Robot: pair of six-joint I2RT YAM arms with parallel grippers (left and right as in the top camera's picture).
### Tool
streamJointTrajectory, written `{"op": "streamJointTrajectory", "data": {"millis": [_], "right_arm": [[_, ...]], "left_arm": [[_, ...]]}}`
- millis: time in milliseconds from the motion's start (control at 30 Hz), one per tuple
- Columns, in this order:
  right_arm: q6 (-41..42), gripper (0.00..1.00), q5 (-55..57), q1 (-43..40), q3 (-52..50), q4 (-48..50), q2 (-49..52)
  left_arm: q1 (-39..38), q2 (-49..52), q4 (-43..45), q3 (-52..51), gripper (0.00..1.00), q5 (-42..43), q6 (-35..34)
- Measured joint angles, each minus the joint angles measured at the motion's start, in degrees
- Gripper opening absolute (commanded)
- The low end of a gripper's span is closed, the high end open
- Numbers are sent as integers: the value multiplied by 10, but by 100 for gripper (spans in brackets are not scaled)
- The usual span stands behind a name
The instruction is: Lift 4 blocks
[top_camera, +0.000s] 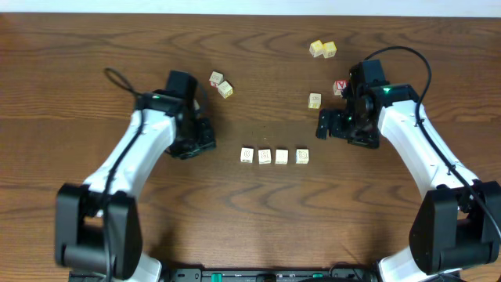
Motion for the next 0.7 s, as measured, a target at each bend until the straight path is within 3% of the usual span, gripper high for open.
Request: {"op": "streamJointTrajectory", "data": {"millis": [33,200,267,467,700], "right_arm": [[-4,34,0,-1,-11,11,0],[-5,32,-1,0,-74,76,0],[-2,1,0,3,-105,116,0],[14,1,-4,21,-159,196,0],[18,1,-31,32,-183,225,0]], "left_arm": [[-3,15,5,0,20,4,-2],[-4,77,41,0,13,31,17],[-4,94,49,0,8,54,30],[-21,126,65,0,8,80,52],[-55,132,88,0,7,85,76]]}}
